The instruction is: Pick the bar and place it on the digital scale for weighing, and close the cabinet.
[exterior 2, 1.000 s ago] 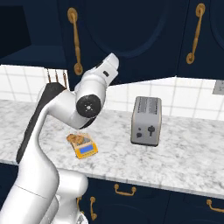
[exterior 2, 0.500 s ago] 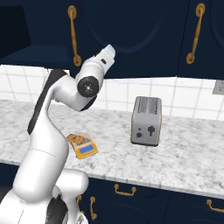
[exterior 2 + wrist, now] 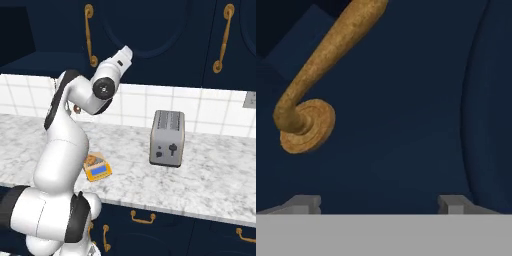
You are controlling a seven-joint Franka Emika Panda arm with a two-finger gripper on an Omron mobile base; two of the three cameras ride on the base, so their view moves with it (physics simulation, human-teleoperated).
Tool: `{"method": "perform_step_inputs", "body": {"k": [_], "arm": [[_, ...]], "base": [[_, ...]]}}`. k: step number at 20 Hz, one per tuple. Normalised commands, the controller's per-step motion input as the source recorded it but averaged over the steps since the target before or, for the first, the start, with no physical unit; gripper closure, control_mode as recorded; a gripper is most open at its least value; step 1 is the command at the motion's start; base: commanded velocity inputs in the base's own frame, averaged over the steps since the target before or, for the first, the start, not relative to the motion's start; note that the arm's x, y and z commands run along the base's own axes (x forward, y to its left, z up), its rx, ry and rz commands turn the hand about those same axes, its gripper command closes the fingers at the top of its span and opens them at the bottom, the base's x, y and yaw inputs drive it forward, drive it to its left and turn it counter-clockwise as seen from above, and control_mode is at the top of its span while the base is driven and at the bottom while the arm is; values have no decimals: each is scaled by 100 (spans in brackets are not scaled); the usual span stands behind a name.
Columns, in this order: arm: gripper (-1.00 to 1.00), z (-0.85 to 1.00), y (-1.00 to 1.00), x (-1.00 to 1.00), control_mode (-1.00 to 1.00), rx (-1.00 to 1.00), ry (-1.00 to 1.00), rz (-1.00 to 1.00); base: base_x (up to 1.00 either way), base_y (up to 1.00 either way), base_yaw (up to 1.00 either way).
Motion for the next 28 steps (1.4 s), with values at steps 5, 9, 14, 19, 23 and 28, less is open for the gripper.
{"method": "perform_step_inputs", "body": {"k": [5, 9, 14, 19, 23, 28], "arm": [[-100, 0, 0, 57, -100, 0, 0, 0], [-100, 0, 0, 51, -100, 0, 0, 0], [-100, -4, 1, 45, -100, 0, 0, 0], [-100, -19, 5, -5, -100, -1, -5, 0], [-100, 0, 0, -96, -100, 0, -16, 0], [-100, 28, -1, -90, -100, 0, -17, 1]], "base": [[0, 0, 0], [0, 0, 0], [0, 0, 0], [0, 0, 0], [0, 0, 0], [0, 0, 0]]}}
